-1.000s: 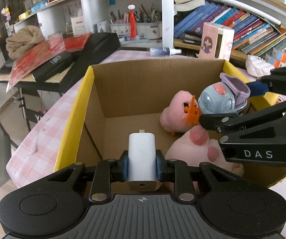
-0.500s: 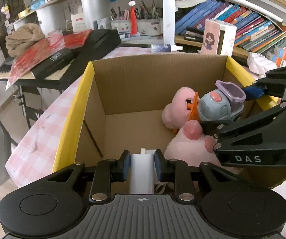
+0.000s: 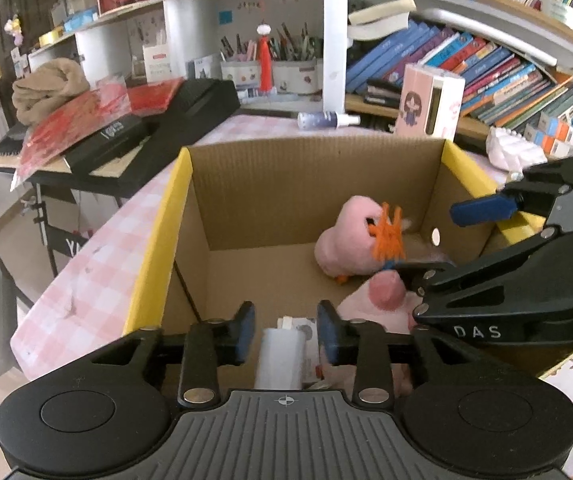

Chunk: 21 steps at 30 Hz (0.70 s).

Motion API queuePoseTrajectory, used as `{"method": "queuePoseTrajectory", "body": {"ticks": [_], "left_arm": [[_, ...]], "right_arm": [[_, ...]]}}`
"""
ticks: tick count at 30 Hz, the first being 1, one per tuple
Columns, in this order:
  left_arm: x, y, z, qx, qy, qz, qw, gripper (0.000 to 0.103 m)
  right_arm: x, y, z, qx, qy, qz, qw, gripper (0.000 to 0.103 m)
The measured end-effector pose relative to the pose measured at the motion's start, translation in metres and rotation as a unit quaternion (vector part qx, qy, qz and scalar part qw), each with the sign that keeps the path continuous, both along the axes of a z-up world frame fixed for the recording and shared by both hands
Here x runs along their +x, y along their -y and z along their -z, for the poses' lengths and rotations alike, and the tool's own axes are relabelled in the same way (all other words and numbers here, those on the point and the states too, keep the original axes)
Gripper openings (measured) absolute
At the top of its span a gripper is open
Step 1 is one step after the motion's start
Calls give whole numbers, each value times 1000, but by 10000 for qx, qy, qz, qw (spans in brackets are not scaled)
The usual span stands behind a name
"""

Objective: Organize objects
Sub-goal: 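Open both tools to drop the charger and toy car into the box, then withdraw both tools from the box toward the green stapler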

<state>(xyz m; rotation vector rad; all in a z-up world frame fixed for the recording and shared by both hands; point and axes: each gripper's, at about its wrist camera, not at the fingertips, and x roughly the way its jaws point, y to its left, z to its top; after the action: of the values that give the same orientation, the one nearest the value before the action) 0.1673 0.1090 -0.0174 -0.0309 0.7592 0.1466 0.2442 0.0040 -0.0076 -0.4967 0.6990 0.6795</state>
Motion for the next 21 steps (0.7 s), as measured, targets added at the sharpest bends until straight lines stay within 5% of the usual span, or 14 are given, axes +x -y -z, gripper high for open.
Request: {"method": "queuePoseTrajectory", "body": {"ticks": [12, 21], "left_arm": [[-35, 0, -25, 24, 572, -129, 9983, 65], [-68, -2, -33, -68, 784, -237, 9966, 72]], "right_arm": [[-30, 25, -27, 646, 398, 622, 9952, 66], [-68, 46, -41, 976, 829, 1056, 9861, 69]]}}
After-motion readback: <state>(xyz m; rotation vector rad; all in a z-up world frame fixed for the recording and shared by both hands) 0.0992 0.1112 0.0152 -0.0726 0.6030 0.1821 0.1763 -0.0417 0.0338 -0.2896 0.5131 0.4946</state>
